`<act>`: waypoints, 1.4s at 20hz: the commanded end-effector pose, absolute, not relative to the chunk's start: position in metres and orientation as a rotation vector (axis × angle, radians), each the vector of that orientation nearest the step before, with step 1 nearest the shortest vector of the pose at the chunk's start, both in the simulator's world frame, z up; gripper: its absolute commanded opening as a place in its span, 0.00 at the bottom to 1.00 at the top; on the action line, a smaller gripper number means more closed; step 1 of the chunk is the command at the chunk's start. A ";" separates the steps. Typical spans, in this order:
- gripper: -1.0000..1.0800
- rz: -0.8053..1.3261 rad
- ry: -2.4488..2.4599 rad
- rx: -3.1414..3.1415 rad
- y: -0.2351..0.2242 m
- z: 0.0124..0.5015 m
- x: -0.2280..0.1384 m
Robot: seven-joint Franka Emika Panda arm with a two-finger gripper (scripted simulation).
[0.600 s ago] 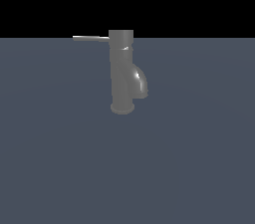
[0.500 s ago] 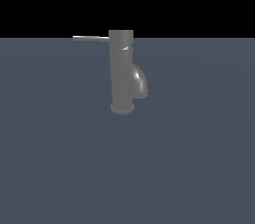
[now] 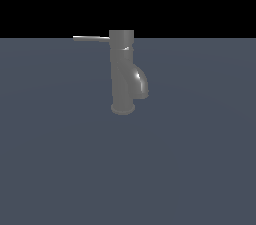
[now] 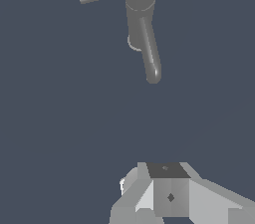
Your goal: Turn on the faucet by rotating a designated handle.
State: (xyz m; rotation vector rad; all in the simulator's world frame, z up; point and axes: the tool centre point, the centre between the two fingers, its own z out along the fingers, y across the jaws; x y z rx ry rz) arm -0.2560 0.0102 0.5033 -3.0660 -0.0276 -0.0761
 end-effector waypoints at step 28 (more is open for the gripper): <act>0.00 0.029 0.559 -2.934 0.037 0.481 -0.141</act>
